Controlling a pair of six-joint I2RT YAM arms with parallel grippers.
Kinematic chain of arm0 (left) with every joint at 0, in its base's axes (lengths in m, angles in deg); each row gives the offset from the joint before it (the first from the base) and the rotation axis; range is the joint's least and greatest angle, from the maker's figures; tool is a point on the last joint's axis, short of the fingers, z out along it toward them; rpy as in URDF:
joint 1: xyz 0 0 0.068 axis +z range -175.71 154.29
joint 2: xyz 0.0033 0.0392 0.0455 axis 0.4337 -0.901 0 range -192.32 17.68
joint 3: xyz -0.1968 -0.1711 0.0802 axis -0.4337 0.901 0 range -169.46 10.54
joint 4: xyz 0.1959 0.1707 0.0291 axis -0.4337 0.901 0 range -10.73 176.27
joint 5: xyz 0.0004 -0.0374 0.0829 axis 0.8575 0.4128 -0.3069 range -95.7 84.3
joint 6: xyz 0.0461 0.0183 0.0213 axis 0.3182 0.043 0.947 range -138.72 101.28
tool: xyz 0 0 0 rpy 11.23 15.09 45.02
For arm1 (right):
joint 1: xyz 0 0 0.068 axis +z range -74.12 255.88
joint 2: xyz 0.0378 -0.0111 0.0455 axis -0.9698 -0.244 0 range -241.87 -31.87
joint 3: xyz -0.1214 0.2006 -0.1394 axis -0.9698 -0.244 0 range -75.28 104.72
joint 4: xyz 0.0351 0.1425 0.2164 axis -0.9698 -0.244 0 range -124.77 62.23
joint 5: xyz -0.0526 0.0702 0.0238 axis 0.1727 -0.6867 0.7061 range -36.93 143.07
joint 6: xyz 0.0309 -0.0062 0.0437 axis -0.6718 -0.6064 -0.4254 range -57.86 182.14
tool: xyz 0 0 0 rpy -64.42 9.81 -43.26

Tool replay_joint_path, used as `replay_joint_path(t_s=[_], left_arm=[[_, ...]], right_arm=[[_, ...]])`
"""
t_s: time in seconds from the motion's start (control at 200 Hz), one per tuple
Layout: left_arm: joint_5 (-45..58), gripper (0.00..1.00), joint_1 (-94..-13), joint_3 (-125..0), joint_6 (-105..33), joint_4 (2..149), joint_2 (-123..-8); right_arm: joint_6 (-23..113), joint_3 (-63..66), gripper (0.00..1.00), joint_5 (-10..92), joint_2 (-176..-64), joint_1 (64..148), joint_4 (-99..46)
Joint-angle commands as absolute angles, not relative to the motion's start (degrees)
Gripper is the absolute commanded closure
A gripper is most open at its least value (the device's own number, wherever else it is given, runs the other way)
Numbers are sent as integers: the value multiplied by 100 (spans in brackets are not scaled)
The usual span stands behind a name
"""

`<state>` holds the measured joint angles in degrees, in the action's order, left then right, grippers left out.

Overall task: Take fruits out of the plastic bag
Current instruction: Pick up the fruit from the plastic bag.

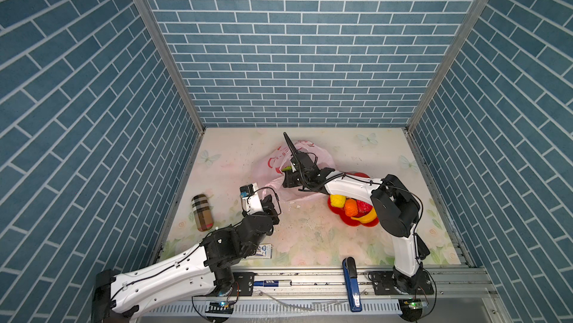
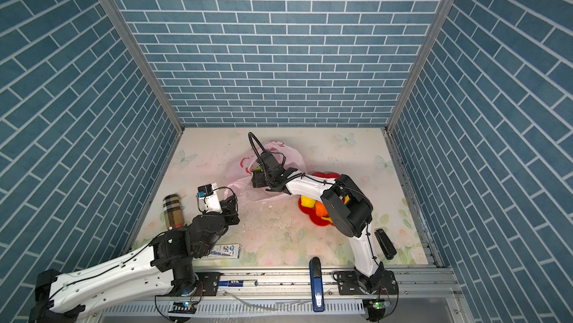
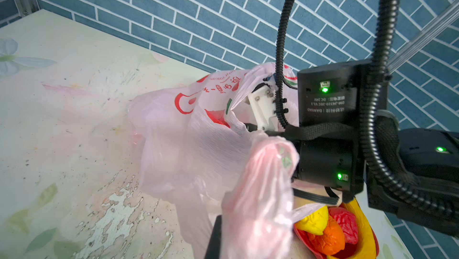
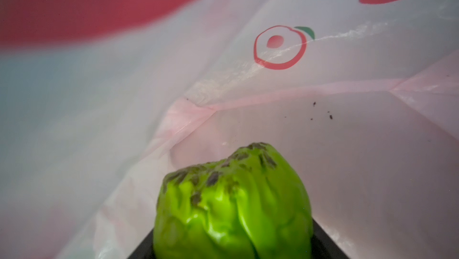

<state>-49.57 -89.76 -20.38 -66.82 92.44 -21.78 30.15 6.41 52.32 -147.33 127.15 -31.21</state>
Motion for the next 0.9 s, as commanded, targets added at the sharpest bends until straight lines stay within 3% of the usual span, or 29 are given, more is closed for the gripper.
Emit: replay_joint_path(t_s=[0.0, 0.39, 0.895], left_arm=[[-5393, 100, -9004, -2046, -6651, 9282, -1965], [-5925, 100, -9004, -2065, -6585, 9637, -1451], [-5988, 100, -8995, -2140, -6443, 9535, -1739]], right_arm=[[3307, 422, 56, 5098, -14359, 12763, -3516], [3778, 464, 56, 4622, -13714, 13009, -4453], [4355, 937, 58, 4350, -13185, 13143, -5200]])
